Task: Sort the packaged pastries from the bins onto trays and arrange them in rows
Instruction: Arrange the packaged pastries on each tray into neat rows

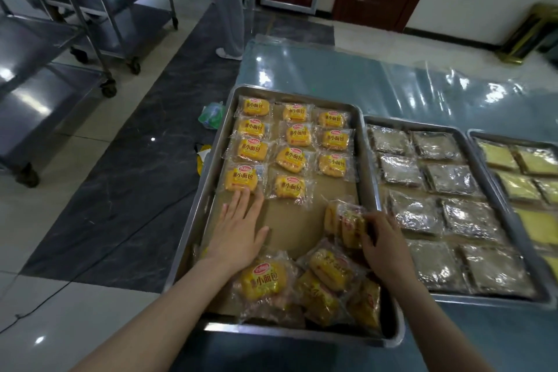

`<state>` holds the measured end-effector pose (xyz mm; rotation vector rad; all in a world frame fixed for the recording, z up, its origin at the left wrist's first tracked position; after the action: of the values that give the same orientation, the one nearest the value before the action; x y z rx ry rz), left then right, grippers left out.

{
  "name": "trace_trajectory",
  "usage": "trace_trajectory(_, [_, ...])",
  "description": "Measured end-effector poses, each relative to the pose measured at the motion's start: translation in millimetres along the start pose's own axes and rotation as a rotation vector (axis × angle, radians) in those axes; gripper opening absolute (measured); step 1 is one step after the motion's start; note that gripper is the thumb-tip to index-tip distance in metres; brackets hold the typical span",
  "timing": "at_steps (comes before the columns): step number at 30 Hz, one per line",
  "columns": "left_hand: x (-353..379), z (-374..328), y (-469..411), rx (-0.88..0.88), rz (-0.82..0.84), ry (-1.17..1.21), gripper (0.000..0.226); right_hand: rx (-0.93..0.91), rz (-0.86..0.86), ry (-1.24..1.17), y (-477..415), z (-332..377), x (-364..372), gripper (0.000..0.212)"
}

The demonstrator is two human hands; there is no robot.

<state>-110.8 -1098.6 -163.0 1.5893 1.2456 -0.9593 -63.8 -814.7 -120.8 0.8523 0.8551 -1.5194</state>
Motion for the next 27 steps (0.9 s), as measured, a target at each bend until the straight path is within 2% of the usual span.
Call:
trace_trajectory(3, [2.7, -5.6, 12.6, 0.027, 0.023, 0.005, 0.067, -0.124, 0.229, 0.11, -14.5, 7.4, 15.6, 0.069])
trace_trajectory(5, [4.8, -10.7, 17.5, 0.03, 0.058, 0.017, 0.066, -0.137, 0.39, 0.189, -26.2, 2.7, 26.1, 0.087])
trace_trajectory(8, [4.7, -17.9, 20.9, 0.002, 0.079, 0.048, 0.064, -0.125, 0.483, 0.288, -37.9, -8.6, 34.2, 0.099])
trace_trajectory(12, [-0.4, -27.5, 25.1, -0.04, 0.057, 0.089, 0.059, -0.216, 0.423, 0.325, -43.7, -16.0, 27.8, 0.075])
trace_trajectory(14, [0.0, -36.6, 27.3, -0.058, 0.052, 0.105, 0.057, -0.226, 0.291, 0.116, -43.8, -22.0, 11.4, 0.046])
trace_trajectory(16, [3.1, -50.6, 25.8, -0.076, 0.063, 0.123, 0.054, -0.126, 0.136, -0.158, -44.9, -36.8, -9.4, 0.022])
trace_trajectory(18, [9.1, -65.7, 19.6, -0.128, 0.097, 0.157, 0.05, -0.012, 0.019, -0.36, -46.2, -52.0, -23.0, 0.014])
trace_trajectory(21, [20.9, -86.3, 3.5, -0.219, 0.151, 0.197, 0.042, 0.045, -0.068, -0.497, -50.6, -66.0, -31.9, 0.009])
trace_trajectory(24, [37.1, -106.2, -13.8, -0.276, 0.21, 0.23, 0.038, 0.087, -0.066, -0.524, -55.3, -79.4, -29.6, 0.007])
trace_trajectory(27, [50.4, -120.9, -27.5, -0.349, 0.233, 0.308, 0.043, 0.045, -0.044, -0.454, -61.1, -82.2, -27.5, 0.007])
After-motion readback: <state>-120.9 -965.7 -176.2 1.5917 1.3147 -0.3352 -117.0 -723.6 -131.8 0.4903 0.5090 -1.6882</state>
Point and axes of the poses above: each hand's wrist, its own y-axis away from the middle knuckle, its own x-axis out of the palm, z = x × y, the point moved 9 cm from there along -y, towards the middle knuckle, and after that the axes turned 11 degrees about -x, right-handed, at the moved point
